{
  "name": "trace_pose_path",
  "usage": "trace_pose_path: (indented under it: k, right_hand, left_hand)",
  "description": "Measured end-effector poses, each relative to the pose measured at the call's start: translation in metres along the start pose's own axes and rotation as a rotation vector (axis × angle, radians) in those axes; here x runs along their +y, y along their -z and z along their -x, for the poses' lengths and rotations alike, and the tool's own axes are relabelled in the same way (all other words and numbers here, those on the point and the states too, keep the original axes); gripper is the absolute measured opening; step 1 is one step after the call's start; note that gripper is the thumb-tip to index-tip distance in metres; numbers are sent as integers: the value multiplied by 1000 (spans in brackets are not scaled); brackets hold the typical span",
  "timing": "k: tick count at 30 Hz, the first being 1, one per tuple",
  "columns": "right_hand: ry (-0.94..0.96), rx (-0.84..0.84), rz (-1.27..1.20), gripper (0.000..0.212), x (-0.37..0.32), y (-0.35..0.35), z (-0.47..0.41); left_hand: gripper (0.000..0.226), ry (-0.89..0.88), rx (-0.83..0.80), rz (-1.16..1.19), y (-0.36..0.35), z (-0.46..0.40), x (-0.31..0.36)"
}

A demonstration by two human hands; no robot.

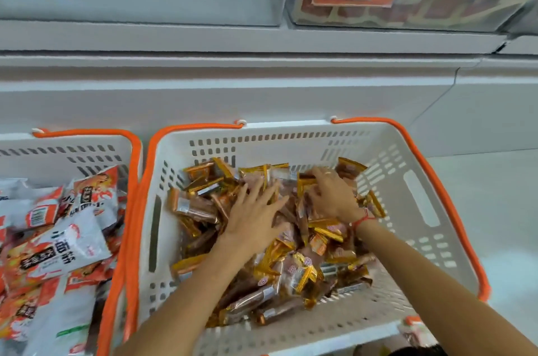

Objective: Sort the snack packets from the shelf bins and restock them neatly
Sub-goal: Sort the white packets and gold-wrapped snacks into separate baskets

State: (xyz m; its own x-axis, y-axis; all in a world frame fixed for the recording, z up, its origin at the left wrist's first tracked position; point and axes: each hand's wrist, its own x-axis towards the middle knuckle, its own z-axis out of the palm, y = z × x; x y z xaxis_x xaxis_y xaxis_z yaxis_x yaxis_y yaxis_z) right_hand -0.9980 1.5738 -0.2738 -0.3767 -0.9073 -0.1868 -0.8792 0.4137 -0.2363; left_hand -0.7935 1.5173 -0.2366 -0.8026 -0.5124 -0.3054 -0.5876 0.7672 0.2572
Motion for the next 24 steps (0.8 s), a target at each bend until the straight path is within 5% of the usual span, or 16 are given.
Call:
trace_pose_path:
  k: [4, 12, 16, 19, 24]
  right_hand:
    - [-55, -278, 136, 59, 35, -22, -12]
    - [49, -409, 389, 59, 39, -9, 30]
    - [-13, -518, 380, 49, 35, 12, 62]
    - [-93, -788, 351, 53, 46, -13, 87]
    - [-256, -773, 212, 36, 79, 15, 91]
  left_hand:
    - [65, 6, -42, -24, -20, -8, -13]
    - [43, 86, 100, -25, -24, -13, -2]
    - [45, 64, 98, -92, -29, -10, -3]
    - [45, 66, 90, -68, -27, -10, -5]
    - [45, 71, 90, -30, -26, -12, -1]
